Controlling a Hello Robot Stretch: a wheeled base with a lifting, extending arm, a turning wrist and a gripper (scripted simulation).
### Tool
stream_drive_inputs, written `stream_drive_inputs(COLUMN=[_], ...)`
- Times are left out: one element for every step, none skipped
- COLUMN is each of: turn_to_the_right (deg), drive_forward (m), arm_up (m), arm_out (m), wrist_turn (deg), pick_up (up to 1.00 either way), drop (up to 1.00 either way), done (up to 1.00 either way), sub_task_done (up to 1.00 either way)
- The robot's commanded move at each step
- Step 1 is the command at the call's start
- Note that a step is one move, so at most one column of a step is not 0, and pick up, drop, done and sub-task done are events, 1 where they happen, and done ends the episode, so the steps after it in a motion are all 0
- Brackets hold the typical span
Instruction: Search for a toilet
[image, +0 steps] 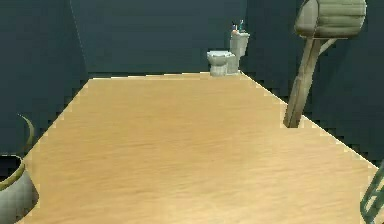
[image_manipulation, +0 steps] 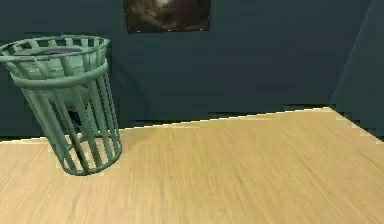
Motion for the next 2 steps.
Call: stream_drive_inputs(turn_to_the_right=[0.0,0.0], drive_forward=[1.00,1.00], arm_up=[0.00,0.00], arm_out=[0.00,0.00], wrist_turn=[0.0,0.0], pick_up=[0.00,0.00], drop=[0.00,0.00], done=[0.00,0.00], sub_task_done=[0.00,0.00])
